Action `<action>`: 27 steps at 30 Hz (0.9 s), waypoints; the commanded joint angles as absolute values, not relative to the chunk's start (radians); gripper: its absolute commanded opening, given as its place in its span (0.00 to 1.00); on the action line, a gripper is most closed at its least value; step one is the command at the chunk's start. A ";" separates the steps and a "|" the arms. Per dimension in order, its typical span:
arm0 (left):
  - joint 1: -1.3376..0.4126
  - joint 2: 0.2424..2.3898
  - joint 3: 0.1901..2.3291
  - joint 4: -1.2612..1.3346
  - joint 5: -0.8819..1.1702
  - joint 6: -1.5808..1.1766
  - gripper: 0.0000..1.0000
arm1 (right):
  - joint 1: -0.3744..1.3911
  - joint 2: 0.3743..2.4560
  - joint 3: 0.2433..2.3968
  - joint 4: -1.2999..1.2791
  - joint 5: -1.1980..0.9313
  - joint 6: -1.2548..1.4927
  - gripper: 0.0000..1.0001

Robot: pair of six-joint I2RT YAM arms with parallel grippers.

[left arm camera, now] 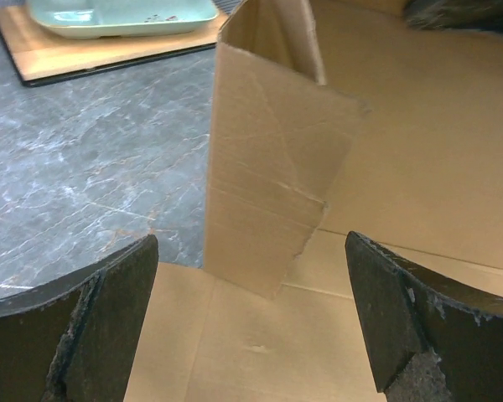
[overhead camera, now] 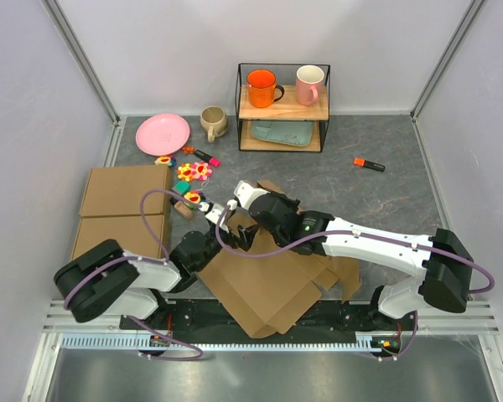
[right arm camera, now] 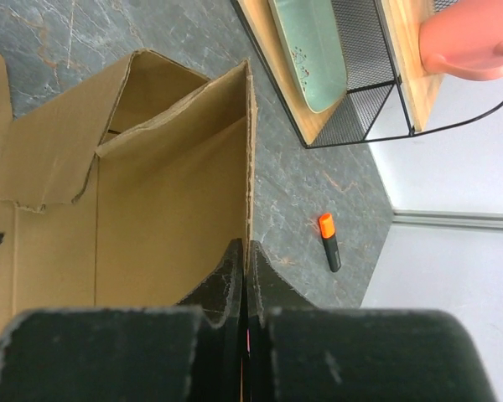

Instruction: Fold the paper box

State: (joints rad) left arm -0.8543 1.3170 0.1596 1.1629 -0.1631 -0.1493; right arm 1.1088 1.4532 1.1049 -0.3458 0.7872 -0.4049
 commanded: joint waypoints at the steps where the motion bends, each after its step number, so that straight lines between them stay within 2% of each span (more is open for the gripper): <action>1: -0.862 1.411 0.184 1.452 -0.282 -0.143 1.00 | 1.112 1.439 1.127 -0.368 0.667 -0.333 0.00; 10: -0.867 1.532 0.210 1.577 -0.290 -0.179 1.00 | 1.112 1.460 1.134 -0.371 0.670 -0.341 0.00; 18: -0.867 1.459 0.192 1.576 -0.259 -0.199 1.00 | 1.114 1.470 1.111 -0.342 0.689 -0.347 0.00; 27: -0.887 1.471 0.219 1.608 -0.224 -0.270 1.00 | 1.112 1.485 1.115 -0.339 0.692 -0.336 0.00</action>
State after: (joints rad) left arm -0.8715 1.4734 0.1898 1.2823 -0.2268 -0.2306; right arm 1.1080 1.4544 1.1137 -0.3431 0.7635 -0.3809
